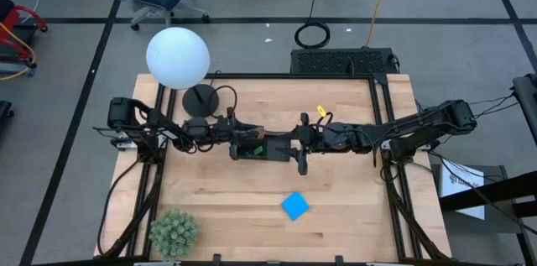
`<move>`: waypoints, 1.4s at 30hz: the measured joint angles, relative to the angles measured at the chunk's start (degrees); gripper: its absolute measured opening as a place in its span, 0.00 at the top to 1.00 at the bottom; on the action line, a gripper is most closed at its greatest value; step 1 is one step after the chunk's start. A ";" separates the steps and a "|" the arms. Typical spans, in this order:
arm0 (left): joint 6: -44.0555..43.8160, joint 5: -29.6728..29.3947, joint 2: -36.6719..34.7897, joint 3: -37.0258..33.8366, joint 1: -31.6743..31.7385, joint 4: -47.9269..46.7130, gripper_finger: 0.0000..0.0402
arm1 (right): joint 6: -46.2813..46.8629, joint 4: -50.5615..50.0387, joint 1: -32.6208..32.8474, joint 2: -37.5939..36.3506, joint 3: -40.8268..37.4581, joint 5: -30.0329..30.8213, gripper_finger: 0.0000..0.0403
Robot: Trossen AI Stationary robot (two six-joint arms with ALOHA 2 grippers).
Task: Pick and place office supplies into organizer
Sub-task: Put the yellow pencil into the black desk organizer, then put the blue sticky notes into the black desk organizer
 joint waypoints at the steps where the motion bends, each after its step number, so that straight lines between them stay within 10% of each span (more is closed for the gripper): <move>1: -0.27 0.00 0.00 0.00 0.00 0.22 0.79 | 0.00 0.00 0.00 0.00 0.00 0.00 0.61; 20: -2.86 6.62 -2.99 -0.02 -0.11 2.98 0.62 | -0.02 -0.04 0.00 0.00 0.00 -0.02 0.61; 33: 3.93 8.87 -22.49 -0.02 -2.76 -19.34 0.62 | -1.73 -0.02 0.15 0.00 0.00 -0.26 0.61; 42: 13.08 -1.14 -37.98 -0.02 -8.91 -35.80 0.62 | -1.73 0.36 0.19 0.00 0.00 -0.43 0.61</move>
